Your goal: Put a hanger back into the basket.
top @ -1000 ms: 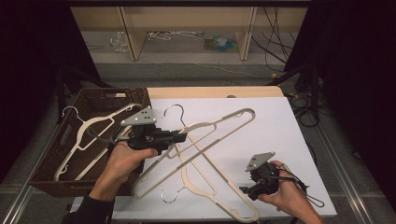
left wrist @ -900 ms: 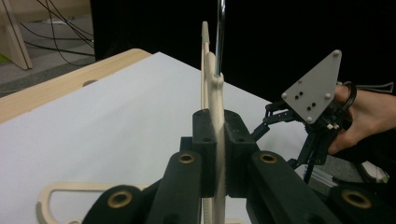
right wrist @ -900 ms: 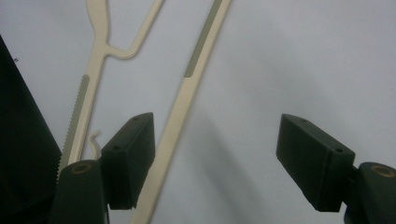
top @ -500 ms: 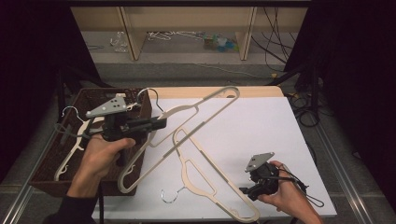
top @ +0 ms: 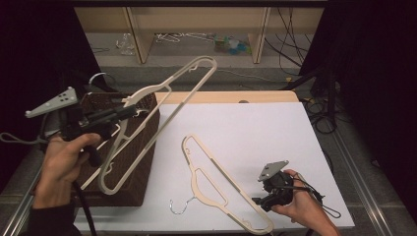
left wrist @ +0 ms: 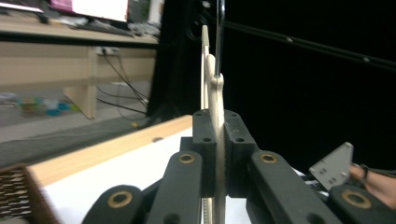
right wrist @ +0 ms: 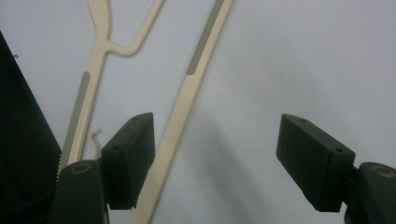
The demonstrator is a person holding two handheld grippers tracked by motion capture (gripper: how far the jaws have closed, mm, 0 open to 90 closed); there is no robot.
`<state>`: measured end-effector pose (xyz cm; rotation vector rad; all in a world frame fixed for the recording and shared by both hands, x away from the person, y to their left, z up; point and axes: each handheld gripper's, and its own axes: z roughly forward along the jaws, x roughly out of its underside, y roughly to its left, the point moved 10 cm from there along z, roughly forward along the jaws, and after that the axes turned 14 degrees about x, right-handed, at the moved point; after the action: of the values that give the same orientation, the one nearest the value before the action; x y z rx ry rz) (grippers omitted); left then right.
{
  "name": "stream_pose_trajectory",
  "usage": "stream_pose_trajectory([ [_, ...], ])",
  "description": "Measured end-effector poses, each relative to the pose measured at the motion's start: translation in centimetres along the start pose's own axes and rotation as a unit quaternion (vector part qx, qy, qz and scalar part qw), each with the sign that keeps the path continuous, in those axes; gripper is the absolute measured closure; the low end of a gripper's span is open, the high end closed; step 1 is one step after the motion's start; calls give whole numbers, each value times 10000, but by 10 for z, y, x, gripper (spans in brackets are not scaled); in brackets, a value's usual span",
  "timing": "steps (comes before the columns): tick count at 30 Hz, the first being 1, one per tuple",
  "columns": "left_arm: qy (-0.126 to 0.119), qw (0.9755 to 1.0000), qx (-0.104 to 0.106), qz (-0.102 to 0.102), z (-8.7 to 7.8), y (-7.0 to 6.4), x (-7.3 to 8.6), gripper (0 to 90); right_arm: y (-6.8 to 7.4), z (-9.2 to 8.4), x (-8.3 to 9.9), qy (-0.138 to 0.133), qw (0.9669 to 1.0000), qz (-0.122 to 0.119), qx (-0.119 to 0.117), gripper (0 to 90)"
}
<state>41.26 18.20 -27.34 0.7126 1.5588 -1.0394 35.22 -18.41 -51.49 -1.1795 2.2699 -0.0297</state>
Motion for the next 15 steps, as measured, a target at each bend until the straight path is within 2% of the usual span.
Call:
stream_pose_trajectory([
  [5, -209, 9989, -397, 112, -29, 18, -10, 853, 1, 1, -1, -53, 10000, -53, 4, 291],
  [9, -321, 9963, -786, 126, -51, 36, -11, 853, 2, 2, 0, -13, 10000, -78, -18, 291],
  [10, -321, 9948, -945, 203, -60, 44, -11, 853, 2, 2, 0, -13, 10000, -83, -21, 291],
  [11, -321, 9948, -945, 203, -60, 44, -11, 853, 2, 2, 0, -13, 10000, -83, -21, 291],
  [15, -298, 9922, -1173, 311, -71, 56, -9, 853, 2, 2, 1, 6, 10000, -73, -24, 288],
])
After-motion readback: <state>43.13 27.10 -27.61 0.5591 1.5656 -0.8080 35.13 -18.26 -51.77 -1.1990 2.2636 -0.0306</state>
